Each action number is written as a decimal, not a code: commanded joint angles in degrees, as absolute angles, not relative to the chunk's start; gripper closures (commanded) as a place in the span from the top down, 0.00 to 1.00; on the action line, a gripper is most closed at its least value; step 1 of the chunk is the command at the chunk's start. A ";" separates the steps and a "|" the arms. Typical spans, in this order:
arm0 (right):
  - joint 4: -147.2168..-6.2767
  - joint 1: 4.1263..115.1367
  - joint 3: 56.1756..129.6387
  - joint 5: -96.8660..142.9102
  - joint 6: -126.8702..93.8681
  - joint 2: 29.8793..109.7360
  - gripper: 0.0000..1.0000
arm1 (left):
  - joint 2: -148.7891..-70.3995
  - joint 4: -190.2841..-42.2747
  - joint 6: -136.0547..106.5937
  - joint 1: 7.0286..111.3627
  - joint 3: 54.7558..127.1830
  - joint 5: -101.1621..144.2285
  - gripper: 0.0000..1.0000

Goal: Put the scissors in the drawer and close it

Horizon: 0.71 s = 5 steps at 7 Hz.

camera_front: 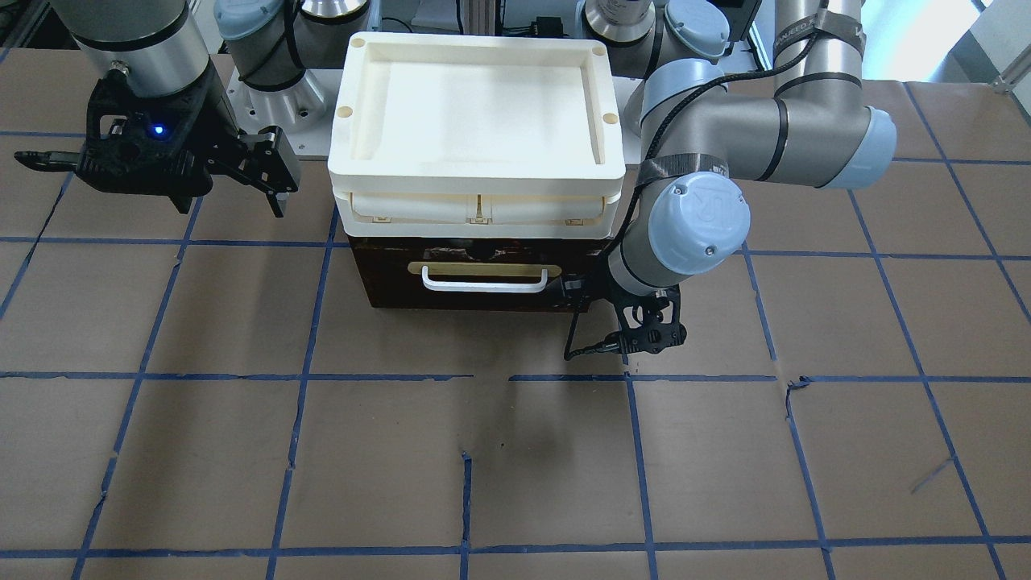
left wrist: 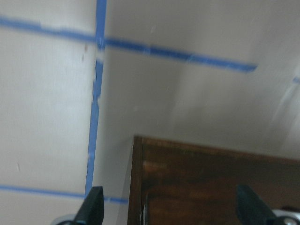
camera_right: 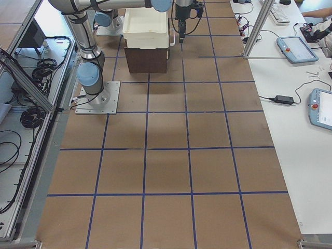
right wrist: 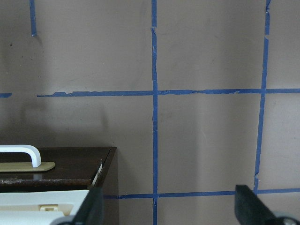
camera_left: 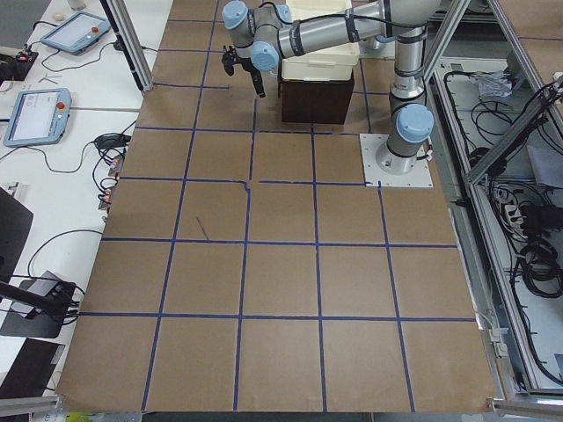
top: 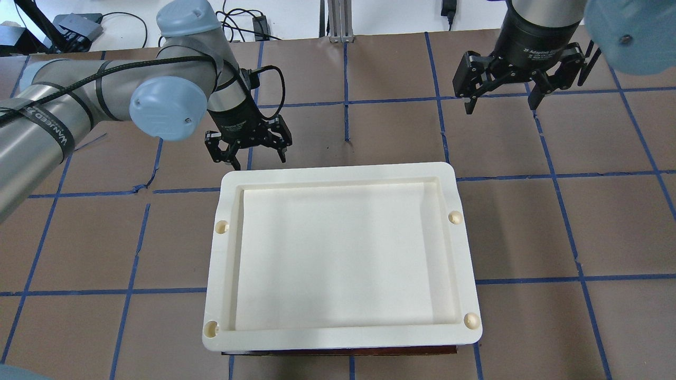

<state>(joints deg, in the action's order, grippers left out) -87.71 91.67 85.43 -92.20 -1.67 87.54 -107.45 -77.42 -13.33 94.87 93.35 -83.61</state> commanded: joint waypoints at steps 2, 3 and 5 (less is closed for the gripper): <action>-87.71 91.67 85.43 -92.20 -1.67 87.54 1.00 | -107.32 -64.13 -6.10 93.53 91.67 -83.93 1.00; -87.71 91.67 85.43 -92.20 -1.67 87.54 1.00 | -106.79 -61.46 -5.19 91.95 91.67 -84.02 1.00; -87.63 91.67 85.43 -92.20 -1.76 87.54 1.00 | -101.19 -69.10 1.00 88.70 91.59 -92.31 1.00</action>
<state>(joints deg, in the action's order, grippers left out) -87.66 91.67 85.43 -92.20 -1.69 87.54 -104.30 -64.48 -3.43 90.58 91.89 -86.88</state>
